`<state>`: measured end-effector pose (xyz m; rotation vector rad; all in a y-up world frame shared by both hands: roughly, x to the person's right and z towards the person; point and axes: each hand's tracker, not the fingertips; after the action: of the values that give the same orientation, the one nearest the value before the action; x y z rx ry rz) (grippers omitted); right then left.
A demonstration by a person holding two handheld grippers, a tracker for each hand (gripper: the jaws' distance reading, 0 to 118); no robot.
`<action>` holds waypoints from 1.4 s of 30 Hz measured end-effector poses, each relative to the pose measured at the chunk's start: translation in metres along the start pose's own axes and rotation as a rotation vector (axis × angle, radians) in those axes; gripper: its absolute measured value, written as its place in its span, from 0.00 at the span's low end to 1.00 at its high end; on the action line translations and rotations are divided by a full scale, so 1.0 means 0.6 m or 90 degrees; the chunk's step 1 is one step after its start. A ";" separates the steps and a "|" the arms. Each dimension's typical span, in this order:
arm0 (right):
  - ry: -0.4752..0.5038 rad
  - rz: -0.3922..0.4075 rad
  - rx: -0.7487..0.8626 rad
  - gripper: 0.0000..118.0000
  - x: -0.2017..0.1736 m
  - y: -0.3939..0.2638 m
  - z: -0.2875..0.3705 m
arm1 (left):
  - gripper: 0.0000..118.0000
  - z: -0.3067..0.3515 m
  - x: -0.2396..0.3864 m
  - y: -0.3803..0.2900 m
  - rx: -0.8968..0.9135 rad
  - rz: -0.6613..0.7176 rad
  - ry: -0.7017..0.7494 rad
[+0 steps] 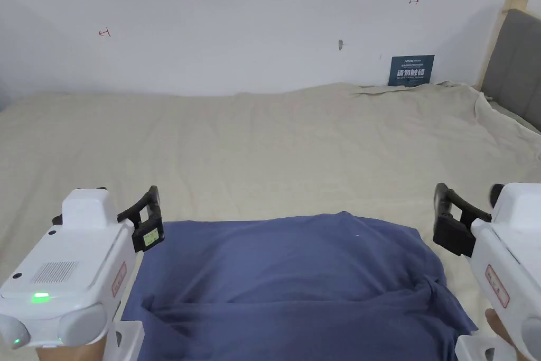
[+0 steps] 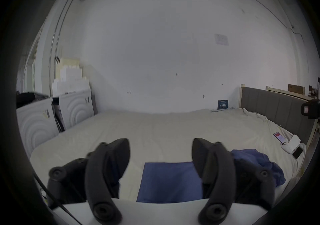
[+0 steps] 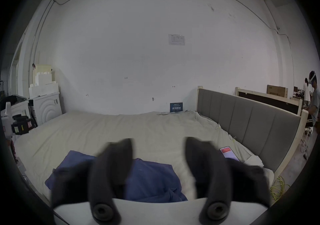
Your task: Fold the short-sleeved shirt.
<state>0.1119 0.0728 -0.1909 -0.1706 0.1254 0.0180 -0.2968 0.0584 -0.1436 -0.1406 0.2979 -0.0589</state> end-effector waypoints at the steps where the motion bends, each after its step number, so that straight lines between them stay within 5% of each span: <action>1: 0.003 0.000 0.001 0.31 -0.002 -0.002 0.000 | 0.45 0.002 0.005 -0.002 0.007 -0.008 0.004; 3: 0.002 0.000 -0.003 0.01 -0.022 0.006 0.009 | 0.01 0.002 0.009 -0.003 0.006 -0.002 -0.001; 19: 0.030 -0.006 -0.029 0.00 -0.013 0.010 -0.040 | 0.00 -0.106 -0.015 -0.026 -0.137 0.046 -0.043; 23: 0.033 -0.004 -0.036 0.00 -0.004 0.009 -0.072 | 0.19 -0.202 -0.037 -0.043 -0.251 0.048 -0.053; 25: 0.032 -0.003 -0.040 0.00 -0.003 0.008 -0.089 | 0.54 -0.255 -0.049 -0.052 -0.291 0.067 -0.045; 27: 0.030 -0.004 -0.046 0.00 -0.001 0.007 -0.105 | 0.72 -0.306 -0.057 -0.063 -0.343 0.069 -0.026; 30: 0.027 -0.007 -0.058 0.00 0.002 0.003 -0.132 | 0.81 -0.383 -0.070 -0.087 -0.394 0.066 -0.024; 42: 0.004 -0.009 -0.113 0.00 0.004 -0.024 -0.177 | 0.78 -0.605 -0.089 -0.206 -0.596 0.045 0.005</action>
<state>0.1014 0.0403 -0.2923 -0.3492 0.1289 0.0151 -0.4601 -0.1062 -0.4533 -1.0576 0.3191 0.1553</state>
